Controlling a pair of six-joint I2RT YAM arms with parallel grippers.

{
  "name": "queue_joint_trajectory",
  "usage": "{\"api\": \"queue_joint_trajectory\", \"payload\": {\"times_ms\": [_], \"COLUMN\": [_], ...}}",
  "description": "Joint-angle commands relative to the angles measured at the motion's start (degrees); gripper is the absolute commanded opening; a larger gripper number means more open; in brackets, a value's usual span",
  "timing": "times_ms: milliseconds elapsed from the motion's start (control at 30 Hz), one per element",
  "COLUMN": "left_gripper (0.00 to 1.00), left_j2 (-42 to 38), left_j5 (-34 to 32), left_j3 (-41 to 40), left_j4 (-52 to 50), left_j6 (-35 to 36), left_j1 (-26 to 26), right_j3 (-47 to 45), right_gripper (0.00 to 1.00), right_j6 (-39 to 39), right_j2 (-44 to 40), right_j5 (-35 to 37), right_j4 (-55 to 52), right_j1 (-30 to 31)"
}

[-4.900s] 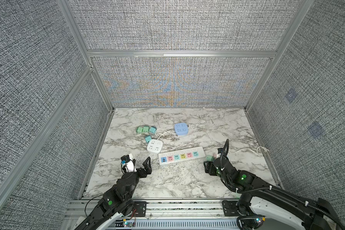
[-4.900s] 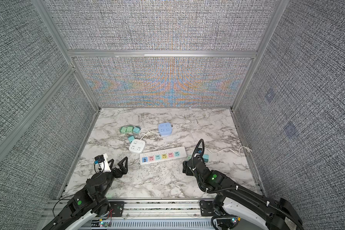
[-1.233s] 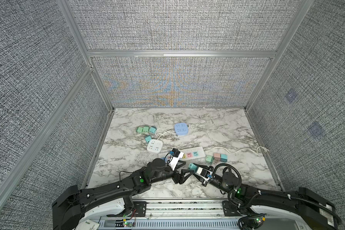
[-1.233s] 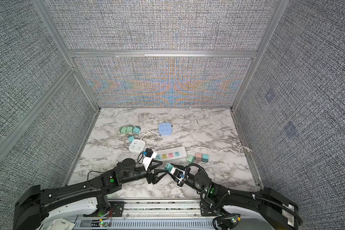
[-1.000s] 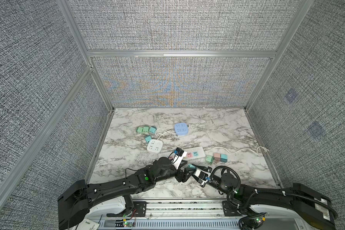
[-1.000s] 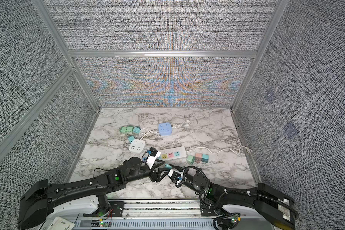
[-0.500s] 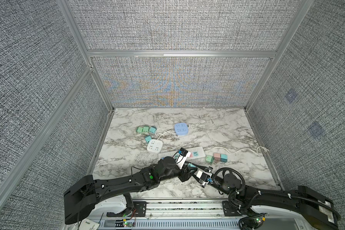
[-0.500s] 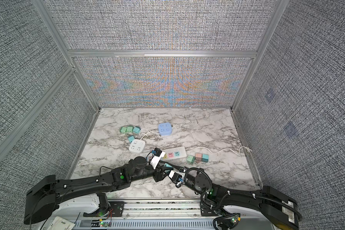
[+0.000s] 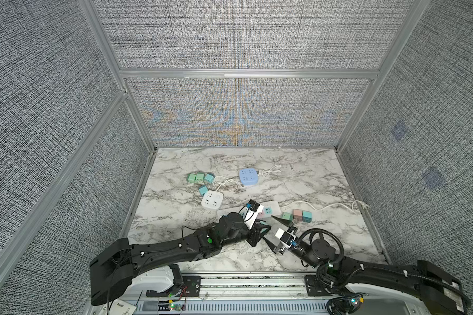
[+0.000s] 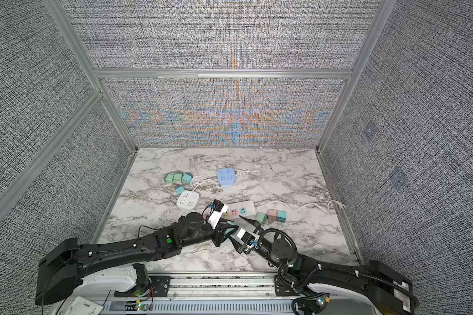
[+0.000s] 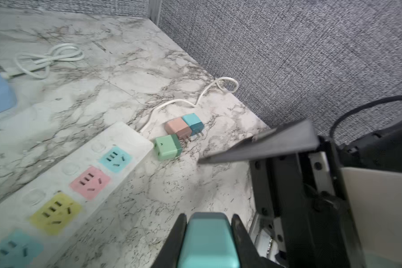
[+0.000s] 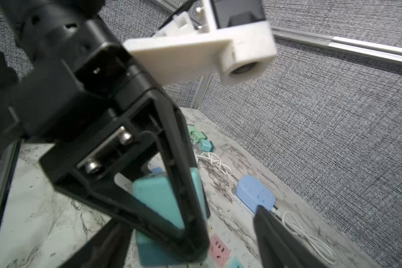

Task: Insert plugs into power strip
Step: Insert the plug into the socket.

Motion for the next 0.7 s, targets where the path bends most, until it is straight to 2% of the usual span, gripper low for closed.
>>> {"api": "queue_joint_trajectory", "payload": {"times_ms": [0,67,167,267,367,467,600,667], "left_gripper": [0.00,0.00,0.00,0.00,0.00,0.00,0.00,0.00], "left_j2": [-1.69,-3.10,-5.13,-8.11,-10.67,-11.98,-11.39,-10.05], "left_j5": [-9.20,-14.64,-21.74,-25.90,-27.18,-30.17,-30.30,-26.58], "left_j3": [0.84,1.57,2.76,1.79,0.43,0.35,-1.09,-1.08], "left_j4": [-5.27,-8.42,-11.94,-11.19,-8.79,-7.47,-2.31,-1.11], "left_j6": [2.10,3.45,5.39,10.24,19.73,26.15,35.73,41.12], "left_j1": [0.05,0.33,1.13,1.69,1.74,1.74,1.75,1.74], "right_j3": [-1.82,-2.00,0.93,2.65,4.15,4.75,3.46,2.73], "right_gripper": [1.00,1.00,1.00,1.00,1.00,0.99,1.00,1.00], "right_j6": [5.32,10.25,17.67,20.94,24.88,29.32,35.75,39.21], "right_j2": [-3.42,-7.09,-12.77,-16.98,-21.13,-24.58,-26.01,-23.53], "right_j5": [5.93,12.42,23.11,27.39,29.64,26.13,16.57,12.87], "right_j4": [-2.05,-4.08,-15.31,-23.43,-30.98,-36.81,-39.22,-37.52], "right_j1": [0.04,-0.04,-1.34,-4.04,-9.68,-18.23,-33.57,-40.52]}}
